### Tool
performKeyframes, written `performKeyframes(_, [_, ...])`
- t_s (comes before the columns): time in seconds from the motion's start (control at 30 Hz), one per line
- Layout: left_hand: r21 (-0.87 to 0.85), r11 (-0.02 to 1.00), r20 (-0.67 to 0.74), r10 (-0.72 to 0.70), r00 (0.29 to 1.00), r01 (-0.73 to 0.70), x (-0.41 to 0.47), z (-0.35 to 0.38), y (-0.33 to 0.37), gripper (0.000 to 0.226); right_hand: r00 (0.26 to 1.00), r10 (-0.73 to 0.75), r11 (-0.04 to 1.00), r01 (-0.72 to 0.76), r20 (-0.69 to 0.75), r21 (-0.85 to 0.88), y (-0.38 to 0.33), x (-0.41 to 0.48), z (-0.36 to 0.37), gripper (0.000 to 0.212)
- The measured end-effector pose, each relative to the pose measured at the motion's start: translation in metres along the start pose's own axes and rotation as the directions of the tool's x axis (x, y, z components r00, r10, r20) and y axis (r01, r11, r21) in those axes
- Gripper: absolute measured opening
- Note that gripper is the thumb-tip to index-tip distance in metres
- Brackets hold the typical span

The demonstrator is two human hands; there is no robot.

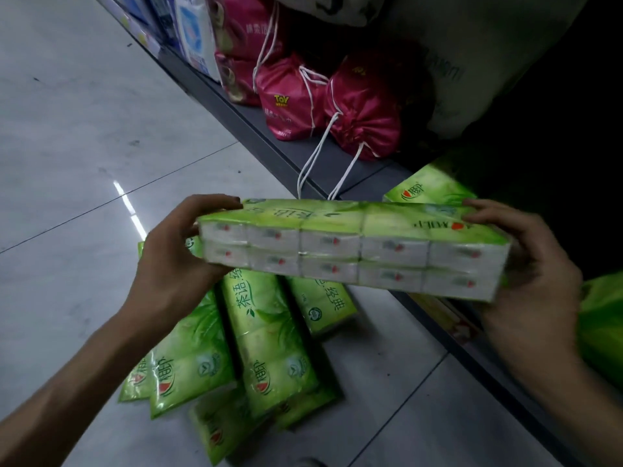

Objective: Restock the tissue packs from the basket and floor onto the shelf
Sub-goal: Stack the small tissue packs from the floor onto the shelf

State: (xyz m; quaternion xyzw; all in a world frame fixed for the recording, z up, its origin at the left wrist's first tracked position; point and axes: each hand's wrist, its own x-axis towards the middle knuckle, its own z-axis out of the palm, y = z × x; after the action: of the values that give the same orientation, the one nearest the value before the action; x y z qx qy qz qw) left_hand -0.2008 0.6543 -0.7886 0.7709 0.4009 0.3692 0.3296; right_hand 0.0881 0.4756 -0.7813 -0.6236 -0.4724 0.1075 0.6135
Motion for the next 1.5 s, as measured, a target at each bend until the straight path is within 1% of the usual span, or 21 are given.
performKeyframes(0.07, [0.095,0.991,-0.040,0.099,0.994,-0.095,-0.004,0.002,0.000,0.074,0.998,-0.067,0.997,0.067,0.002,-0.039,0.003,-0.003,-0.002,0.051])
performKeyframes(0.13, [0.143,0.978,-0.052,0.159,0.986,-0.151,-0.007,0.004,-0.001,0.073,0.991,-0.133,0.980,0.137,0.034,-0.141,0.010,-0.006,-0.006,0.044])
performKeyframes(0.17, [0.168,0.971,-0.055,0.183,0.982,-0.172,-0.007,0.004,-0.003,0.073,0.984,-0.169,0.963,0.177,0.057,-0.205,0.014,-0.007,-0.010,0.049])
performKeyframes(0.23, [0.208,0.955,-0.051,0.228,0.972,-0.213,-0.006,0.004,-0.004,0.072,0.973,-0.217,0.941,0.231,0.083,-0.249,0.019,-0.009,-0.014,0.055])
performKeyframes(0.33, [0.223,0.925,-0.017,0.320,0.947,-0.309,-0.005,0.003,-0.003,0.057,0.974,-0.209,0.947,0.223,0.082,-0.231,0.021,-0.007,-0.015,0.053])
performKeyframes(0.4, [0.220,0.920,-0.005,0.334,0.942,-0.325,-0.004,0.003,-0.002,0.054,0.983,-0.153,0.965,0.170,0.098,-0.198,0.020,-0.005,-0.018,0.053])
performKeyframes(0.47, [0.198,0.943,0.003,0.271,0.963,-0.266,-0.006,0.003,0.001,0.061,0.990,-0.069,0.988,0.085,0.120,-0.130,0.015,-0.001,-0.018,0.053])
performKeyframes(0.57, [0.133,0.985,0.011,0.110,0.994,-0.110,-0.008,0.006,0.006,0.077,0.992,0.079,0.996,-0.082,0.098,0.025,0.004,0.003,-0.014,0.057])
performKeyframes(0.63, [0.050,0.999,0.010,0.009,1.000,-0.010,-0.006,0.008,0.008,0.078,0.986,0.160,0.981,-0.165,0.057,0.102,0.003,0.005,-0.015,0.066])
performKeyframes(0.67, [-0.030,0.998,0.027,-0.048,0.998,0.049,-0.004,0.009,0.010,0.077,0.980,0.197,0.971,-0.201,0.040,0.129,0.003,0.007,-0.016,0.069])
performKeyframes(0.77, [-0.287,0.934,0.147,-0.176,0.973,0.212,0.002,0.011,0.016,0.079,0.951,0.308,0.926,-0.300,0.000,0.228,0.001,0.013,-0.019,0.079])
performKeyframes(0.83, [-0.363,0.884,0.229,-0.223,0.948,0.295,0.004,0.015,0.019,0.078,0.925,0.380,0.885,-0.353,-0.031,0.305,0.001,0.016,-0.022,0.081])
performKeyframes(0.9, [-0.405,0.845,0.303,-0.238,0.923,0.351,0.004,0.022,0.022,0.072,0.903,0.428,0.852,-0.389,-0.038,0.351,0.003,0.017,-0.021,0.079])
performKeyframes(0.97, [-0.449,0.801,0.360,-0.244,0.900,0.396,0.005,0.030,0.024,0.063,0.895,0.445,0.850,-0.416,-0.019,0.324,0.004,0.013,-0.015,0.078])
performKeyframes(1.03, [-0.475,0.765,0.389,-0.261,0.884,0.435,0.006,0.036,0.024,0.059,0.893,0.449,0.853,-0.421,-0.022,0.308,0.005,0.005,-0.007,0.086])
performKeyframes(1.1, [-0.470,0.749,0.413,-0.280,0.867,0.466,0.007,0.043,0.026,0.059,0.876,0.480,0.828,-0.431,-0.055,0.360,0.005,-0.003,0.002,0.095])
performKeyframes(1.2, [-0.470,0.723,0.424,-0.317,0.848,0.505,0.007,0.056,0.033,0.051,0.860,0.504,0.811,-0.438,-0.081,0.387,-0.004,-0.013,0.015,0.101])
performKeyframes(1.27, [-0.494,0.698,0.409,-0.339,0.847,0.518,0.008,0.066,0.041,0.042,0.870,0.490,0.820,-0.439,-0.053,0.367,-0.009,-0.020,0.023,0.096])
performKeyframes(1.33, [-0.505,0.687,0.411,-0.340,0.846,0.522,0.009,0.075,0.046,0.040,0.868,0.496,0.811,-0.458,-0.012,0.363,-0.014,-0.026,0.031,0.095])
performKeyframes(1.4, [-0.510,0.674,0.429,-0.339,0.837,0.534,0.010,0.082,0.050,0.041,0.861,0.509,0.802,-0.479,0.012,0.357,-0.016,-0.031,0.035,0.102])
performKeyframes(1.5, [-0.511,0.674,0.444,-0.324,0.835,0.534,0.013,0.092,0.056,0.042,0.872,0.490,0.831,-0.471,0.012,0.297,-0.018,-0.033,0.036,0.113])
